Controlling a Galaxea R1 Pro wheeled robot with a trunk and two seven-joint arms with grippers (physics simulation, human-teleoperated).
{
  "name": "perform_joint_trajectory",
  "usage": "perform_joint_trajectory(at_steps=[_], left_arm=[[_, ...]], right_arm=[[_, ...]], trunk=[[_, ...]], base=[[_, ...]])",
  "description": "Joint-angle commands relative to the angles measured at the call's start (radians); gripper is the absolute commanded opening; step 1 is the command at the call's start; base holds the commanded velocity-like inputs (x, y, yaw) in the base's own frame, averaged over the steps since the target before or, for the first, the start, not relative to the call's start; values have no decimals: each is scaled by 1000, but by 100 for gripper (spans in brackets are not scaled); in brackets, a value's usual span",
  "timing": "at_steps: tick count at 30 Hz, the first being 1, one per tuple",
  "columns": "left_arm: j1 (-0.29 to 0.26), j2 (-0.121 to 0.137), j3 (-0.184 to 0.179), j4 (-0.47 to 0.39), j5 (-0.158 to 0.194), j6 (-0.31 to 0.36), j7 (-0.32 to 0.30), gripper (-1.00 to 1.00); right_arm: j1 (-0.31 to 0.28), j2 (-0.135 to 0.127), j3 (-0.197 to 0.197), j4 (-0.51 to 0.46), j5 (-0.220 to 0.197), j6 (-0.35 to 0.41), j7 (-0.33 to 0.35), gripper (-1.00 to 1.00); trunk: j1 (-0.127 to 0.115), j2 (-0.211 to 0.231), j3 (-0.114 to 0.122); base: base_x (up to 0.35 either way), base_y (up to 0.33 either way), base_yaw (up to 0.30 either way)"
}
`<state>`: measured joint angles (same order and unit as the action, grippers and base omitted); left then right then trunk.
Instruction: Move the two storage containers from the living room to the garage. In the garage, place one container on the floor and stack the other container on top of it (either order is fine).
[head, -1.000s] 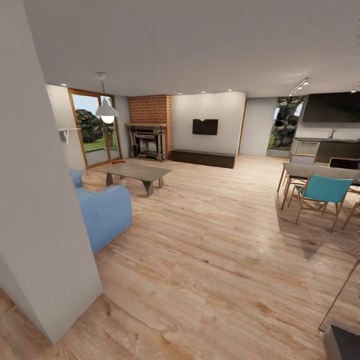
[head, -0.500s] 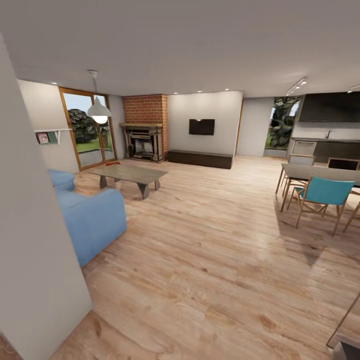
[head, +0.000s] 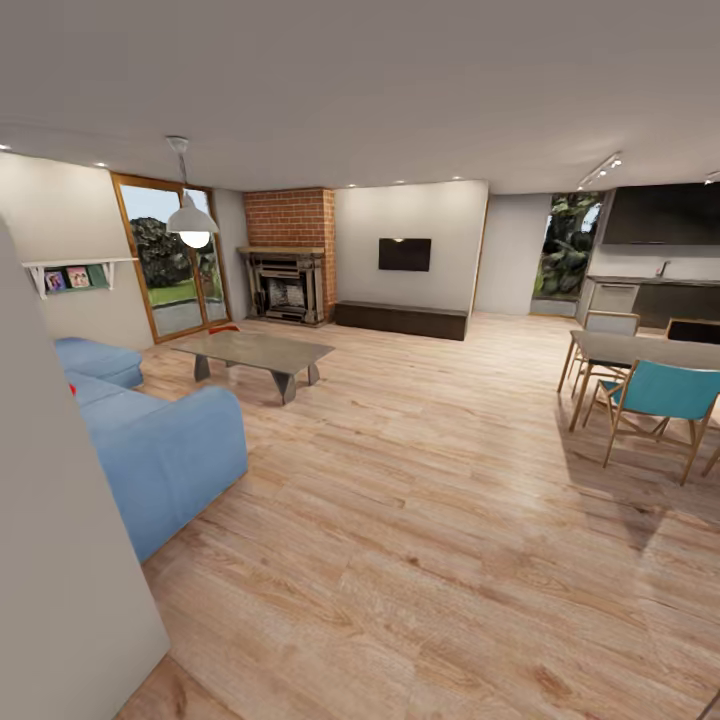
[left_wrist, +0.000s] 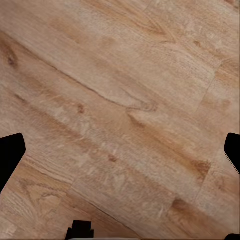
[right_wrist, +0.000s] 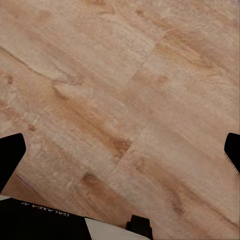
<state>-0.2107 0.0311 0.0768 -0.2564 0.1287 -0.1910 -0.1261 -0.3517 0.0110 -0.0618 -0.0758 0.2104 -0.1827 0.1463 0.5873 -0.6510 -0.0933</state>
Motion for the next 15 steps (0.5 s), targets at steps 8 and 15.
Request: perform_joint_trajectory(at_steps=[8, 15], left_arm=[[-1, 0, 8, 2, 8, -1, -10, 100], [-1, 0, 8, 2, 8, -1, -10, 100]], right_arm=[[0, 0, -7, 0, 7, -3, 3, 100], [0, 0, -7, 0, 7, -3, 3, 100]], trunk=[[1, -1, -2], [1, -1, -2]], base=[[323, 0, 0], [323, 0, 0]])
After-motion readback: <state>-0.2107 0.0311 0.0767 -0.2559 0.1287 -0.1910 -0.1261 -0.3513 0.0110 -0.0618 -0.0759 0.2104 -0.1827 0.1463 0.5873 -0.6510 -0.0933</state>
